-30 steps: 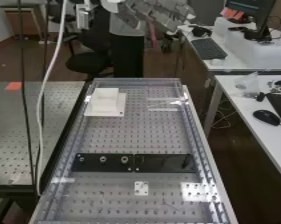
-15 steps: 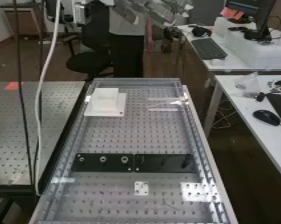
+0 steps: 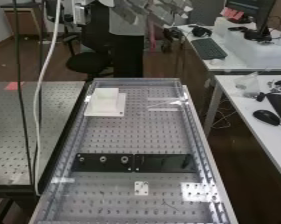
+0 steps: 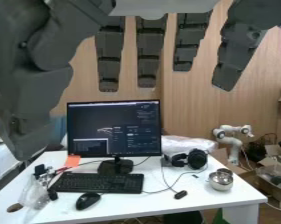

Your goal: Grab the chopstick and place it in the clear container

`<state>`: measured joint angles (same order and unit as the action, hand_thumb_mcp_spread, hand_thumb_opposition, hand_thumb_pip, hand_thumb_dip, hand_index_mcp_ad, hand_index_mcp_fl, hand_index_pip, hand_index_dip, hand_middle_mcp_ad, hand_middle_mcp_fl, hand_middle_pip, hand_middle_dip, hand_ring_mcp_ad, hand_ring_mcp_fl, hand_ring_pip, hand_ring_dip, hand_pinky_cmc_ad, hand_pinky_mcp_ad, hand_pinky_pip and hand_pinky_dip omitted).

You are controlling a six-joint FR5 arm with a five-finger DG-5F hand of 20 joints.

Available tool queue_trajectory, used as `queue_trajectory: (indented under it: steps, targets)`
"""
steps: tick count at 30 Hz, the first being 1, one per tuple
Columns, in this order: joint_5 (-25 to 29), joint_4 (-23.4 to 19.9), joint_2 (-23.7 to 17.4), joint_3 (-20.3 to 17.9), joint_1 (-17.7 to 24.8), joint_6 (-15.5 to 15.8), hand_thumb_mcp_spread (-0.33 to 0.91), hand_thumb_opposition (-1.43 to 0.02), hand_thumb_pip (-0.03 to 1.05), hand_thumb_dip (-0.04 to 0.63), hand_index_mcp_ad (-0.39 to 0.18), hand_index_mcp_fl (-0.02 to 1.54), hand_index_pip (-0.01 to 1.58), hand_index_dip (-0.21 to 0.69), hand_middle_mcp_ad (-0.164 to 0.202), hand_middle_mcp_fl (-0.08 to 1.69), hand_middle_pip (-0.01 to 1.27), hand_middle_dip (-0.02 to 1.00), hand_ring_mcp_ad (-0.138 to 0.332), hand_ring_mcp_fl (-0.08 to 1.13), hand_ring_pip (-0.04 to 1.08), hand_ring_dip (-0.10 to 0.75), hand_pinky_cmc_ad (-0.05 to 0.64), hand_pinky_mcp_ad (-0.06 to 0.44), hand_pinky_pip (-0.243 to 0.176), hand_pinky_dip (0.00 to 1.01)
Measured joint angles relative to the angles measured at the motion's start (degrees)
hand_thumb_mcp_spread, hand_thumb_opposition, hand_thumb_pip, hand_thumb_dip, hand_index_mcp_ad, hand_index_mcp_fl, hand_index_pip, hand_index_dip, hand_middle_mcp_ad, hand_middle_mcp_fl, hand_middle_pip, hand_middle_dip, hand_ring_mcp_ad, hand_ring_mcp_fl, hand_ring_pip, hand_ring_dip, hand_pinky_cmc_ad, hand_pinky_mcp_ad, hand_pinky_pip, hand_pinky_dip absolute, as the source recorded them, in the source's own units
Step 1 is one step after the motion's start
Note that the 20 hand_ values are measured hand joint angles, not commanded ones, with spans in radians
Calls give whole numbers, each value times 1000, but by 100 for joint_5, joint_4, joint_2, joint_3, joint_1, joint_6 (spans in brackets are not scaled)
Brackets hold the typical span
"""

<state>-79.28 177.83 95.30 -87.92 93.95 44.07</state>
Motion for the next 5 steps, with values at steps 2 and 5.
queue_trajectory:
  steps: [2, 5]
  targets:
    - [-3, -9, 1, 0, 2, -6, 278, -742, 421, 145, -187, 436, 51, 281, 17, 281, 105, 283, 119, 80, 115, 185, 510, 379, 37, 180]
    - [-14, -17, 8, 0, 6, 5, 278, -742, 421, 145, -197, 436, 51, 281, 12, 281, 105, 283, 113, 80, 115, 185, 510, 379, 33, 180]
